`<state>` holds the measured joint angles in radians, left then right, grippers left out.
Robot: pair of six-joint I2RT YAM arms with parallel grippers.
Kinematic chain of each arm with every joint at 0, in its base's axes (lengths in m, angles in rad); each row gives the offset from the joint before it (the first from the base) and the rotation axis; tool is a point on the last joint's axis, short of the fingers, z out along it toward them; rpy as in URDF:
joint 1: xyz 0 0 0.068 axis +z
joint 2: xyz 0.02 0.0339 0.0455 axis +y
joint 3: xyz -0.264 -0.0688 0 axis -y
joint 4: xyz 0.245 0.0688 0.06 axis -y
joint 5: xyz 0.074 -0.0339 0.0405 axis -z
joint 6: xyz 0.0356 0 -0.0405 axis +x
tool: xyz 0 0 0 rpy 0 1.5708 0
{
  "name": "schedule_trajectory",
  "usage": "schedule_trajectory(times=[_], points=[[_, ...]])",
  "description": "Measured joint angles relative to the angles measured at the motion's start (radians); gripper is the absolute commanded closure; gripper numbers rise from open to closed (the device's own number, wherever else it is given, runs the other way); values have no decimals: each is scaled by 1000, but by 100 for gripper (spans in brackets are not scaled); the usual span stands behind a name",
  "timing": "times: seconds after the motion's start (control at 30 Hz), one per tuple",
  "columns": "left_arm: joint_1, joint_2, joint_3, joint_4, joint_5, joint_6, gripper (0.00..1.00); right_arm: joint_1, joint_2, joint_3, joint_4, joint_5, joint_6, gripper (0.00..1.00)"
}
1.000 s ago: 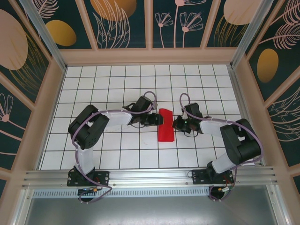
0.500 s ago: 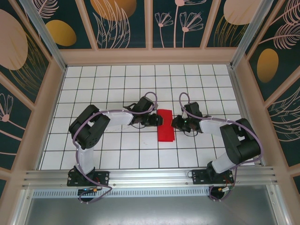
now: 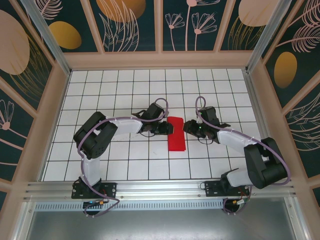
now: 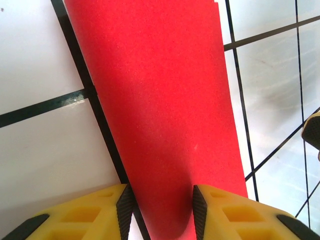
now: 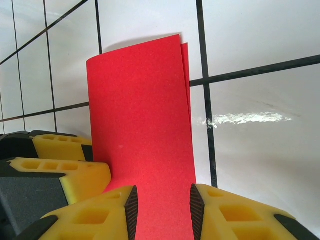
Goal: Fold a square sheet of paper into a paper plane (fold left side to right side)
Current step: First fold in half a square sheet of paper at the center of the table, then hold the square sheet of paper at the center of the table.
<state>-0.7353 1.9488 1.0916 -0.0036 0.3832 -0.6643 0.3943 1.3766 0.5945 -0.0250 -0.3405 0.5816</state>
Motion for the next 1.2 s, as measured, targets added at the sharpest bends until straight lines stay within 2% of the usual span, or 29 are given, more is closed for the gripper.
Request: schedule_trajectory(times=[0.6, 0.87, 1.2], points=[[0, 0, 9, -24, 0, 62, 61, 0, 4, 7, -28, -1, -4, 65], [0, 3, 16, -32, 0, 62, 61, 32, 95, 36, -24, -26, 2, 78], [0, 3, 16, -32, 0, 62, 61, 66, 169, 65, -9, -26, 4, 82]])
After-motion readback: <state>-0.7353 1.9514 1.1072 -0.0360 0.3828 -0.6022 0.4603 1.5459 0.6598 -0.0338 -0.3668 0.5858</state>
